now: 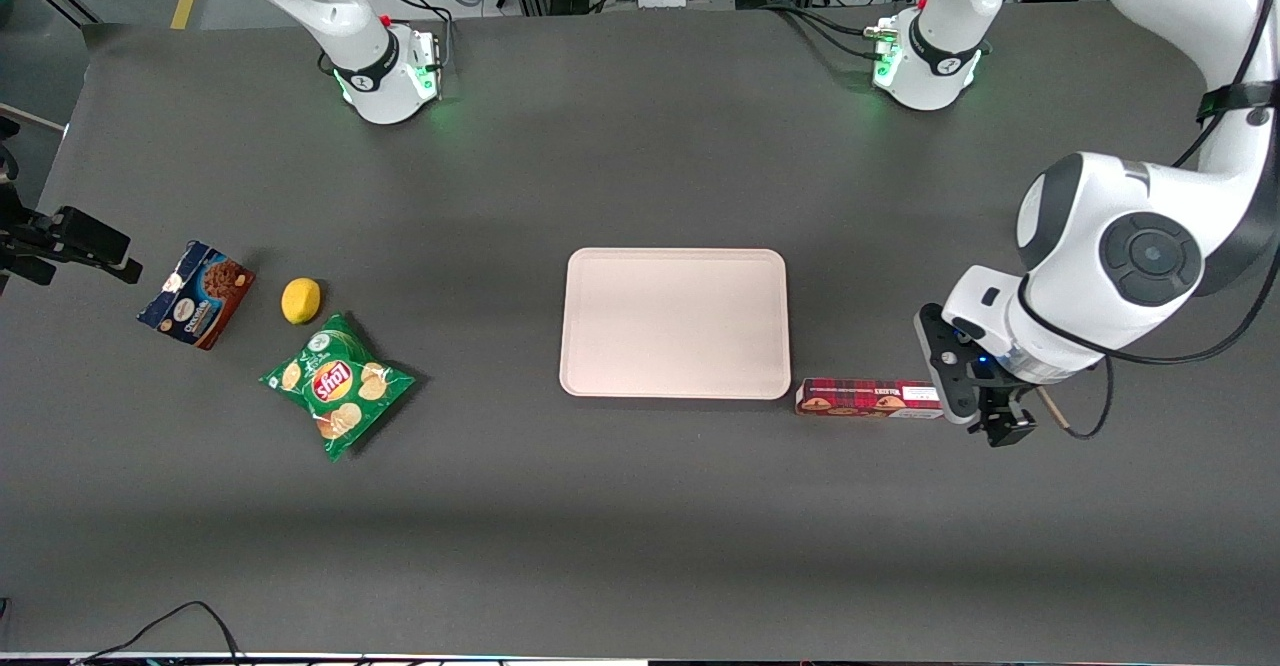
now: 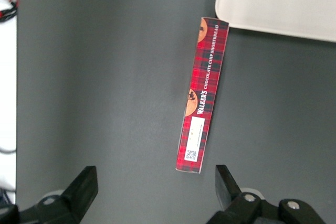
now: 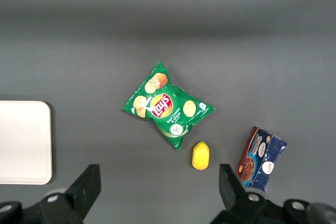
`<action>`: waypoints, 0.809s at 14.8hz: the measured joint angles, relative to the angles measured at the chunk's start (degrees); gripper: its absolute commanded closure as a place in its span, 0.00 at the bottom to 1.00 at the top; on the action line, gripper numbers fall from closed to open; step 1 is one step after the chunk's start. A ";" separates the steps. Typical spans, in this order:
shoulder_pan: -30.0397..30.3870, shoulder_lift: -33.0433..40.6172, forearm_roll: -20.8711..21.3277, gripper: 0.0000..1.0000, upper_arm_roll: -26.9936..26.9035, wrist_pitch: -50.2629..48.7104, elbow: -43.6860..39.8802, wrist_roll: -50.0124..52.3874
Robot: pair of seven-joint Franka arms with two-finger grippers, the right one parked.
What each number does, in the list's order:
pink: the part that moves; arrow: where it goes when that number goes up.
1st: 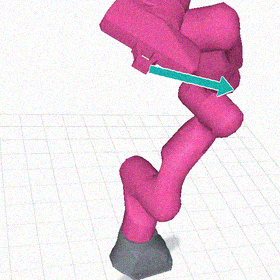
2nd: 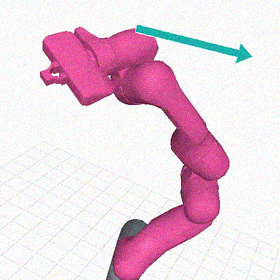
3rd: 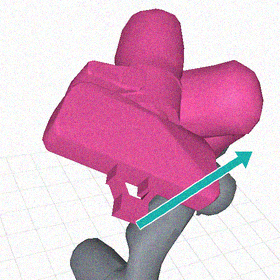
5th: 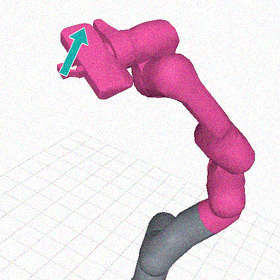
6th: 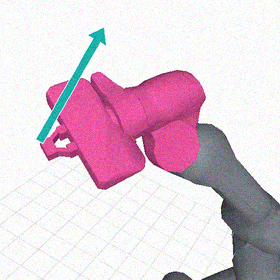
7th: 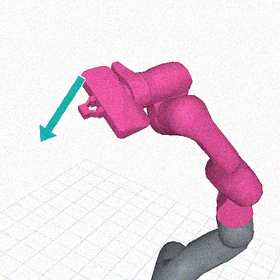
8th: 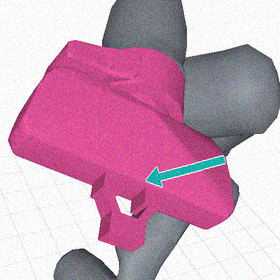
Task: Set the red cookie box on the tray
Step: 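Move the open left gripper down over the red plaid shortbread box, then close the left gripper on the shortbread box's end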
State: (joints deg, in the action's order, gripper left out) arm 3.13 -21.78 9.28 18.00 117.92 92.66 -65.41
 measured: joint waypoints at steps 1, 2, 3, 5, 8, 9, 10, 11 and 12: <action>-0.02 -0.24 -0.02 0.00 0.05 0.78 0.82 -1.39; -0.04 -0.35 -0.04 0.00 0.12 1.90 1.95 -2.33; -0.07 -0.41 -0.04 0.00 0.19 3.01 3.17 -2.87; -0.13 -0.47 -0.04 0.00 0.33 6.27 6.08 -3.42; -0.20 -0.95 -0.05 0.00 0.35 10.49 10.79 -3.44; -0.20 -1.40 -0.07 0.00 0.34 11.10 11.74 -3.44; -0.20 -1.93 -0.08 0.00 0.34 11.41 12.21 -3.44; -0.20 -2.51 -0.08 0.00 0.33 12.09 12.41 -3.44; -0.19 -3.09 -0.09 0.00 0.31 13.09 12.62 -3.40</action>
State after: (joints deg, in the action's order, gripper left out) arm 2.94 -24.87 9.18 18.32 131.01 105.27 -68.80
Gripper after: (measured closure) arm 0.000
